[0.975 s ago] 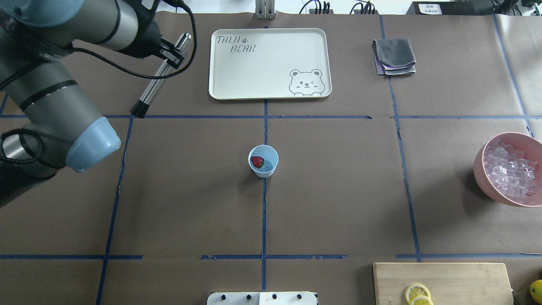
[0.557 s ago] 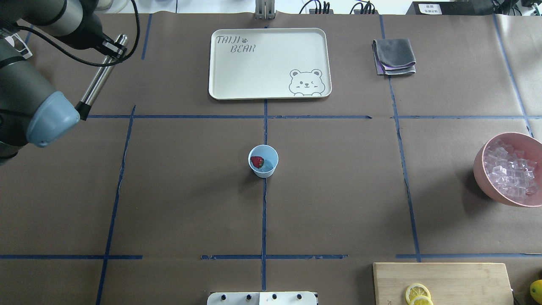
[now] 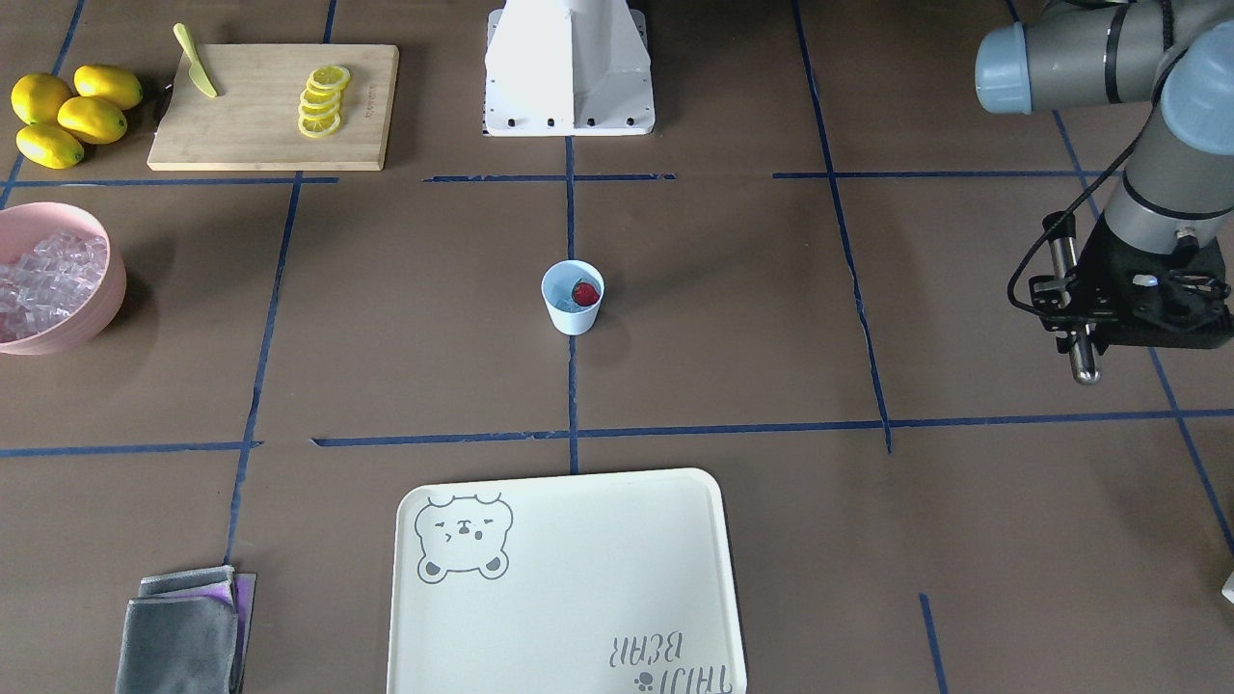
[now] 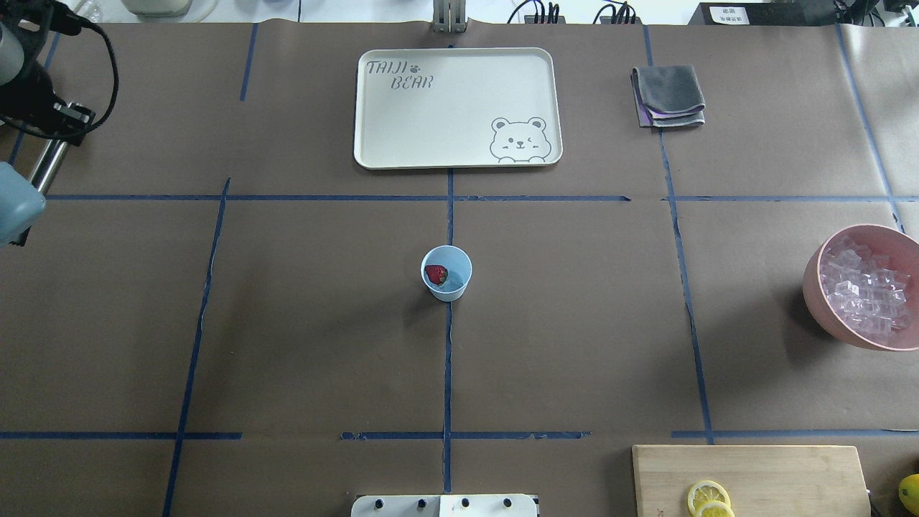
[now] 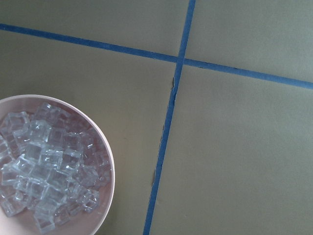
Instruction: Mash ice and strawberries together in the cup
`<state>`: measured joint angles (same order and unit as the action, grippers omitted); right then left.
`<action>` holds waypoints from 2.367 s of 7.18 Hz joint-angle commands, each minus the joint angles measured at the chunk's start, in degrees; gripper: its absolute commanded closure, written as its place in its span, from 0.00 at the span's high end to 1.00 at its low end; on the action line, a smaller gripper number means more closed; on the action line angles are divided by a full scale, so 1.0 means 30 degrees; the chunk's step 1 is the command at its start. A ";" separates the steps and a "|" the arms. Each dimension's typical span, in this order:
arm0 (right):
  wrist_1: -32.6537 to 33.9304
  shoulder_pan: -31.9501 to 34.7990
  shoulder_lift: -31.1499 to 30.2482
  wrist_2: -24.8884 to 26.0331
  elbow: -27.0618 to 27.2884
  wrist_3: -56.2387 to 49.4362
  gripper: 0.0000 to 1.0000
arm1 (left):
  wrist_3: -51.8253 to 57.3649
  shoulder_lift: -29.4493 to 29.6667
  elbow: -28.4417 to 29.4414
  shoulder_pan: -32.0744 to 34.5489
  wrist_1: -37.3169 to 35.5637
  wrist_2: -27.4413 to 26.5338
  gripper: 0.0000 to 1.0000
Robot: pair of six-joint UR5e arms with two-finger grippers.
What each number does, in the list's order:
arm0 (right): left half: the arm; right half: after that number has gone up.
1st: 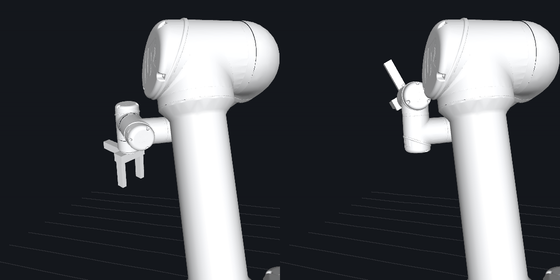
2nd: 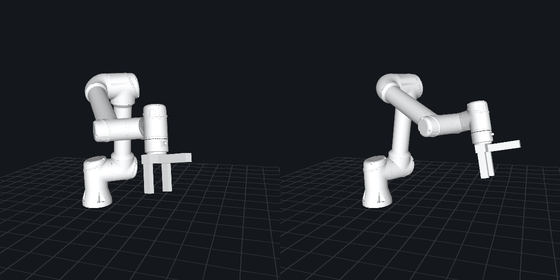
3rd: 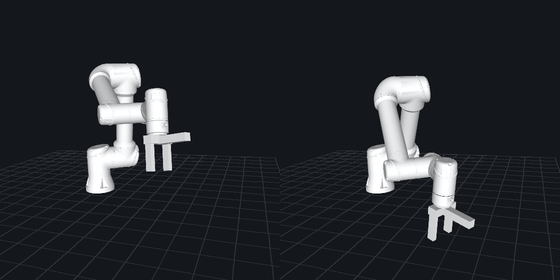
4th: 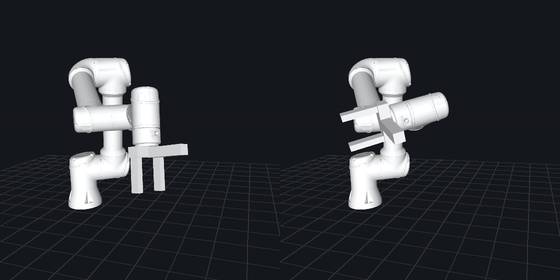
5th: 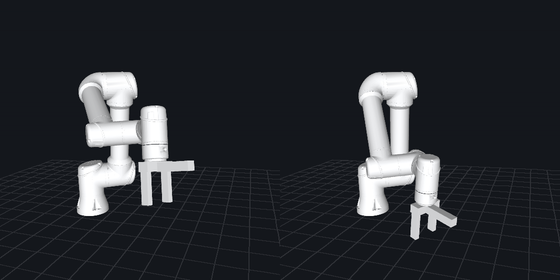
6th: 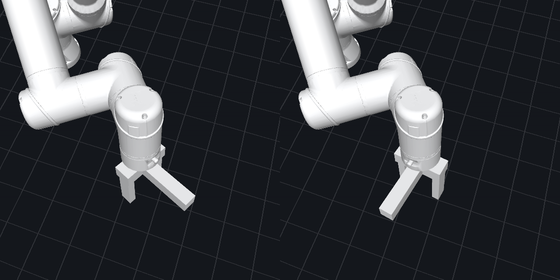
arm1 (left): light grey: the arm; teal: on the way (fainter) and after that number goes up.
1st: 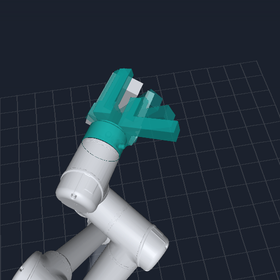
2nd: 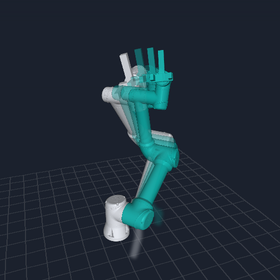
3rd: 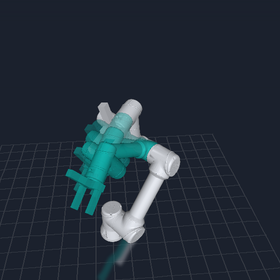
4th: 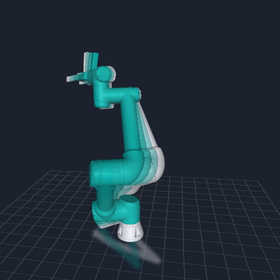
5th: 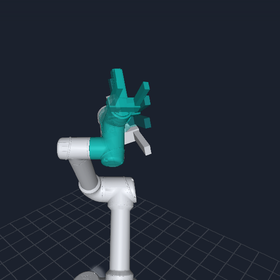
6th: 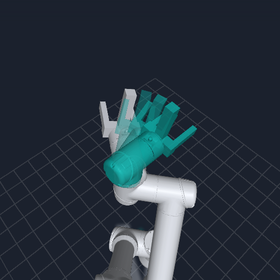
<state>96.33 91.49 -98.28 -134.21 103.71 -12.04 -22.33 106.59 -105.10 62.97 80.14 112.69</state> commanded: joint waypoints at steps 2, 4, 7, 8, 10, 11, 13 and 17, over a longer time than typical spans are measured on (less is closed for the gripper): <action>0.0000 0.0000 -0.0022 0.0000 -0.0001 0.0000 1.00 | 0.0384 -0.3239 0.0023 0.0425 0.1027 0.2037 0.00; 0.0000 0.0000 0.0007 0.0000 -0.0001 0.0000 1.00 | 0.0355 -0.5201 0.1331 0.0455 0.4587 0.2455 0.00; 0.0000 0.0000 -0.0022 0.0000 0.0029 0.0000 1.00 | 0.0326 -0.5297 0.5253 0.0426 0.9070 0.3390 0.00; 0.0000 0.0000 0.0007 0.0000 0.0058 0.0000 1.00 | 0.0094 -0.5268 0.6022 0.0426 1.0190 0.3421 0.00; -0.0029 0.0000 0.0007 0.0000 0.0116 0.0000 1.00 | 0.0062 -0.5297 0.6524 0.0513 1.0231 0.3685 0.00; -0.0029 0.0000 0.0007 0.0000 0.0145 0.0000 1.00 | 0.0033 -0.5297 0.6556 0.0543 1.0231 0.3656 0.00; -0.0029 0.0000 0.0007 0.0000 0.0175 0.0029 1.00 | -0.1342 -0.5180 0.6586 0.0514 1.0260 0.3656 0.00; -0.0029 0.0000 0.0007 0.0000 0.0175 0.0029 1.00 | -0.1432 -0.4917 0.8460 0.0426 1.2632 0.3656 0.05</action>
<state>96.24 91.49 -98.26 -134.21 104.24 -11.95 -26.55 91.48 -81.13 64.35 116.44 123.66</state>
